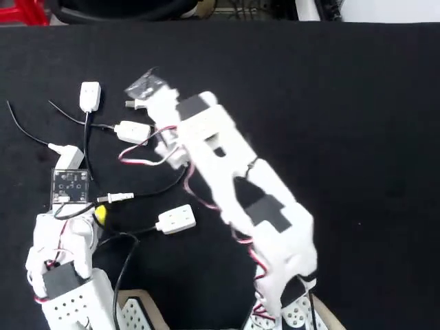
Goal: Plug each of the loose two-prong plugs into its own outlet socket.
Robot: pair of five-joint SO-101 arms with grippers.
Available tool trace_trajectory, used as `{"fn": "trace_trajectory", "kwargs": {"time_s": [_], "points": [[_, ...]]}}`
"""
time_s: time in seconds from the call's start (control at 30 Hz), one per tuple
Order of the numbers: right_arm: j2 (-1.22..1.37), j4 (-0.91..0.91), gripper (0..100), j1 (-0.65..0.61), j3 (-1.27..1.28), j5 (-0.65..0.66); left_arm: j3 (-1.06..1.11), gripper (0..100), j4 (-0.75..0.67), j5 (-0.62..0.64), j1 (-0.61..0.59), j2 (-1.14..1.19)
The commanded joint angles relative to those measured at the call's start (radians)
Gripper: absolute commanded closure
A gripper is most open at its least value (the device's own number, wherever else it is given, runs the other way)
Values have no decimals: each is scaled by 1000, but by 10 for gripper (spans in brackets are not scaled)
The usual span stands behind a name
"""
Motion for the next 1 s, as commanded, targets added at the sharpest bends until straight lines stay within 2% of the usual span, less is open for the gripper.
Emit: {"fn": "trace_trajectory", "kwargs": {"time_s": [0.0,0.23,0.33,0.7,0.8,0.87,0.97], "points": [[96,-35,819,-69,-140,-8,24,777,-5,23,-15,-11],[321,-11,819,-8,-375,28,53,779,-31,20,18,-9],[384,66,819,0,-481,84,53,779,-31,20,13,-9],[564,347,819,12,-766,91,62,779,-32,17,19,-9],[610,377,822,11,-835,91,67,779,-32,-34,21,-9],[634,382,866,12,-889,84,68,779,-32,-44,22,-9],[667,385,985,12,-954,84,68,779,-32,-46,22,-9]]}}
